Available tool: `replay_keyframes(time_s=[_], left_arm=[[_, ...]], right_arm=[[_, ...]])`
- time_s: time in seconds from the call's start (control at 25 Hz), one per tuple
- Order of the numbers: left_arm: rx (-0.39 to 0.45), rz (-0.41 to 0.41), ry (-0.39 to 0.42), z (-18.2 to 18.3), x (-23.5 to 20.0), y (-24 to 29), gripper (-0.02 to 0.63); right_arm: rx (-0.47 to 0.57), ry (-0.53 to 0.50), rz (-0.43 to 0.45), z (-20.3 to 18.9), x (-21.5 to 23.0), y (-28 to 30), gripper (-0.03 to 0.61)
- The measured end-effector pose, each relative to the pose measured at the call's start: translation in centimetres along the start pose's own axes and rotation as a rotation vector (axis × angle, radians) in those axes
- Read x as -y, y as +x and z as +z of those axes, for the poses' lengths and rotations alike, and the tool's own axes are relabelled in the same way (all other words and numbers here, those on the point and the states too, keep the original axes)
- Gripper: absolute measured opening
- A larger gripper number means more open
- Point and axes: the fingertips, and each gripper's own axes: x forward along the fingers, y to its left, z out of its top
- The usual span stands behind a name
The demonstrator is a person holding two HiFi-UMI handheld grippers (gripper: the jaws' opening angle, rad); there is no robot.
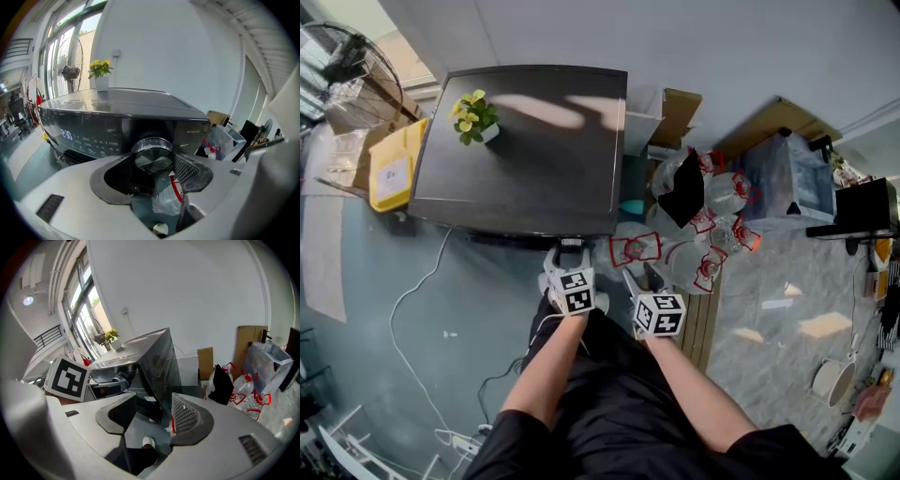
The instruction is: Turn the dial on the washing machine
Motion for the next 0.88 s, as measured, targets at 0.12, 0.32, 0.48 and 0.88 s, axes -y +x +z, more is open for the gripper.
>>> replay_keyframes(time_s=[0.12,0.32,0.48,0.88], left_arm=[[-0.002,0.013,0.04,0.02,-0.02,0.03,0.262],[-0.014,0.032,0.075,0.03,0.06,-0.03,0.264],[-0.019,0.045,0.085,0.09,0.01,-0.04,0.263],[0.055,-0.054,-0.063,0.32,-0.16,-0.47,0.296]], right_arm=[[0.011,0.004,0.002,0.43,-0.09,0.02,0.221],[0.016,0.009,-0.006,0.74,0.22,-0.08,0.221],[0.014,0.011,-0.006,0.63,0.2,-0.11,0.221],[0.012,0.009,0.004,0.24,0.11,-0.15,0.221]])
